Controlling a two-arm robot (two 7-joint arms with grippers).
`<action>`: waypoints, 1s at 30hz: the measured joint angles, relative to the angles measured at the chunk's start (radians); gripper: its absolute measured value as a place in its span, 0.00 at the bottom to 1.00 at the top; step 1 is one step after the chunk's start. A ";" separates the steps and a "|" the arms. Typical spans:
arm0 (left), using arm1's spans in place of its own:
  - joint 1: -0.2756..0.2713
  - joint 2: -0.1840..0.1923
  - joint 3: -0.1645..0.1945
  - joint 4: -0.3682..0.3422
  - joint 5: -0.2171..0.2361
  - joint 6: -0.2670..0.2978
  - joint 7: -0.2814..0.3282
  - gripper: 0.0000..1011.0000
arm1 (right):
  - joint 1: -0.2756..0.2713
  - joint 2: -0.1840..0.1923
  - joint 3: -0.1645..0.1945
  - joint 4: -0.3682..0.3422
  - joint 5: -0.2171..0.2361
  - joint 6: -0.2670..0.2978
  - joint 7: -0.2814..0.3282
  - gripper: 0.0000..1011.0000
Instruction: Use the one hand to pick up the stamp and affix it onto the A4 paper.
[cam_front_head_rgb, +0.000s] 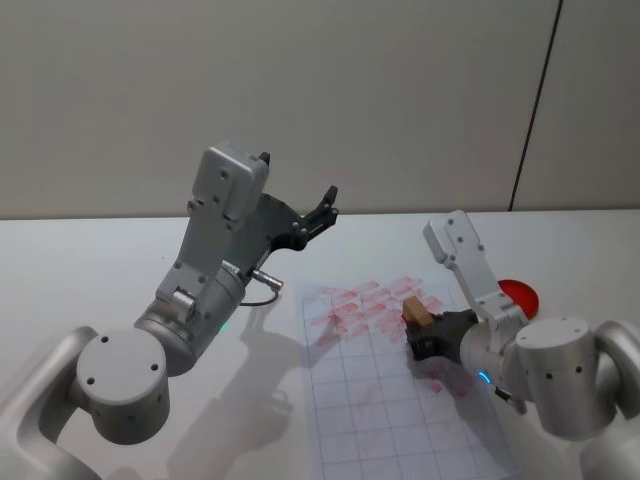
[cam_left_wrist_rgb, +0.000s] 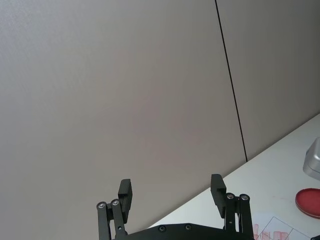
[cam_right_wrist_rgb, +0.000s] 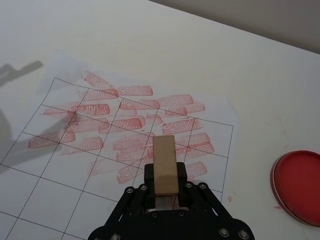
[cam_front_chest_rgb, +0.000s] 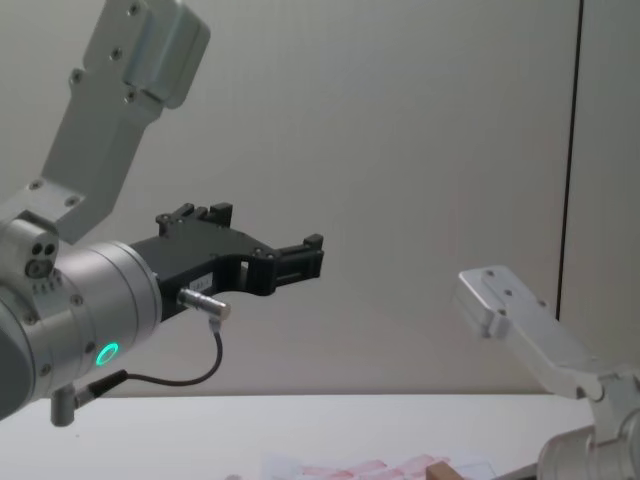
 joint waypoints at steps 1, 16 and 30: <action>0.000 0.000 0.000 0.000 0.000 0.000 0.000 0.99 | 0.000 0.000 0.001 0.000 0.003 -0.002 -0.001 0.22; 0.000 0.000 0.000 0.000 0.000 0.000 0.000 0.99 | -0.009 0.008 0.027 -0.059 0.046 -0.050 -0.026 0.22; 0.000 0.000 0.000 0.000 0.000 0.000 0.000 0.99 | 0.008 0.021 0.075 -0.185 0.085 -0.071 -0.071 0.22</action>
